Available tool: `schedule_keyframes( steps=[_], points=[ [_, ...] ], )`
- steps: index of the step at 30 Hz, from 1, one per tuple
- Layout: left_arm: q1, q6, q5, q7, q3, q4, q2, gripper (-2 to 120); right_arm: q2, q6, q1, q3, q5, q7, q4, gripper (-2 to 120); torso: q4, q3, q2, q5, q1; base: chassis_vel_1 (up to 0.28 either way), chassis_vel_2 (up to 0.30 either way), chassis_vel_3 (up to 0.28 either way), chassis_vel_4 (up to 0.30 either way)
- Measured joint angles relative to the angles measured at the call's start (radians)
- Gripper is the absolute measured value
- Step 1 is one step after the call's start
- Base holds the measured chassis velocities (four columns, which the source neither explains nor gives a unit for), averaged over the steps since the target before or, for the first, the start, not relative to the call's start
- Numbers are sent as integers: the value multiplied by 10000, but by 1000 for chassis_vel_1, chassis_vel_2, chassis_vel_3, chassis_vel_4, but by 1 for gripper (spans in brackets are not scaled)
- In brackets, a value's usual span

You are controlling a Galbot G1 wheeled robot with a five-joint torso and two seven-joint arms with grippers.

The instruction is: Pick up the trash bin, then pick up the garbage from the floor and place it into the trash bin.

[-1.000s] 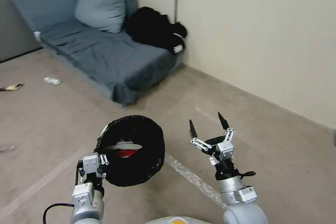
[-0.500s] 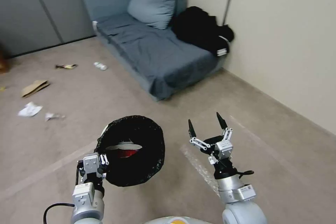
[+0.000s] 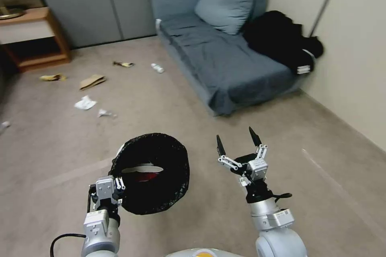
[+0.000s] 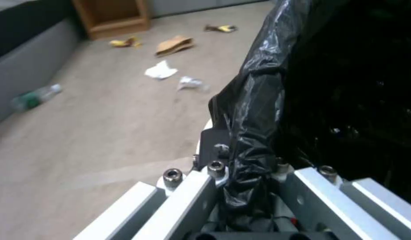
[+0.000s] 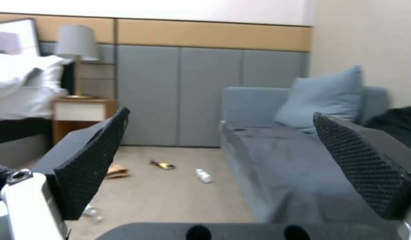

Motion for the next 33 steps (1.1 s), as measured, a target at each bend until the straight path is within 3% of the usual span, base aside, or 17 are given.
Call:
schedule_keyframes(
  steps=[10, 33],
  points=[
    [-11, -42, 30, -17, 50, 86, -7, 1, -17, -2, 36, 15, 14, -79, 61, 100, 3, 0, 0, 1, 1, 101, 101, 107, 99],
    [-52, -41, 85, -20, 88, 54, -10, 1, -29, -25, 66, 50, 50, -99, 65, 100, -1, 0, 0, 1, 0, 0, 0, 0, 0]
  ],
)
